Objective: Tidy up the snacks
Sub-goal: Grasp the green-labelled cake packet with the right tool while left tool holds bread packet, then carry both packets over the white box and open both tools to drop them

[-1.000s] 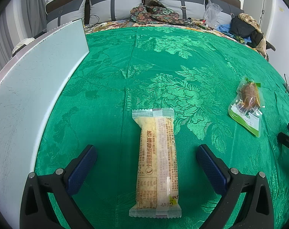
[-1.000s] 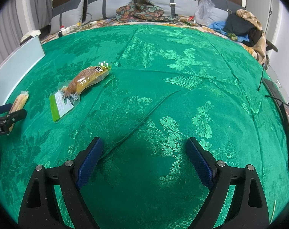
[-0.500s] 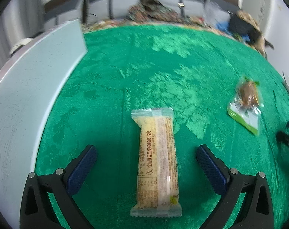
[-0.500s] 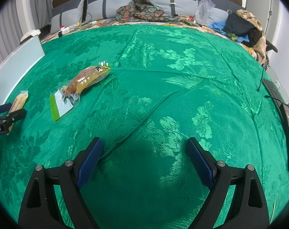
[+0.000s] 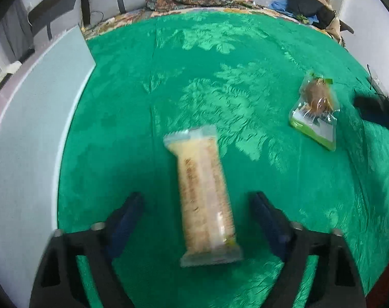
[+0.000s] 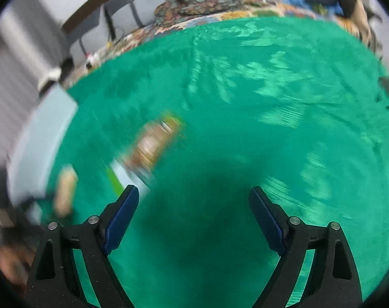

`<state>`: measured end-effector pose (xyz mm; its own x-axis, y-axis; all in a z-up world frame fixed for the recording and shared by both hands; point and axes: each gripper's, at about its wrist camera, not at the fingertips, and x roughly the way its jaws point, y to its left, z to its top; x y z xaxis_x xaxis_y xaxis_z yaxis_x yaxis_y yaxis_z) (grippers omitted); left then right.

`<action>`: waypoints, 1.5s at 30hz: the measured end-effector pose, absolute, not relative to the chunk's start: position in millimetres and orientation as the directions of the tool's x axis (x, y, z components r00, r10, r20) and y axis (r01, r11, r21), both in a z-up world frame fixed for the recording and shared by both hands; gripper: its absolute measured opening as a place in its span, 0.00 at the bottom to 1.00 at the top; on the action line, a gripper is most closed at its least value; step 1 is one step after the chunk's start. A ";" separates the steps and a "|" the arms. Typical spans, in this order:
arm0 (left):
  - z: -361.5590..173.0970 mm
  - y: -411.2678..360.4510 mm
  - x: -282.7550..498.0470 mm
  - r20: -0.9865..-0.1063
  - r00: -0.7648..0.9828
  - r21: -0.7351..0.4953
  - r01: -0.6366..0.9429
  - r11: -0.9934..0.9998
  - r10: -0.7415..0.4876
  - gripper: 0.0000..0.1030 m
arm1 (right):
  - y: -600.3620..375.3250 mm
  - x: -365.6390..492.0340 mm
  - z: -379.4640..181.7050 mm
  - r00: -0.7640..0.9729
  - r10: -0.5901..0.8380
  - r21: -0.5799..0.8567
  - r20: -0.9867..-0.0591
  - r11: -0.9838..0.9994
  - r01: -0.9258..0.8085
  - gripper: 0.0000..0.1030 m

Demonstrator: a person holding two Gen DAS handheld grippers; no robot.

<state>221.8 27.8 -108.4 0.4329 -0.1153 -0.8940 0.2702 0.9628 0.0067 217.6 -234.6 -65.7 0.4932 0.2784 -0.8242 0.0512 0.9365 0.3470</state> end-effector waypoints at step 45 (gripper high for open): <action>-5.1 333.7 91.7 -0.755 0.651 -0.145 -0.277 0.950 0.074 0.79 | 200.9 169.0 35.7 0.239 0.505 0.238 -0.830 0.707 -0.666 0.61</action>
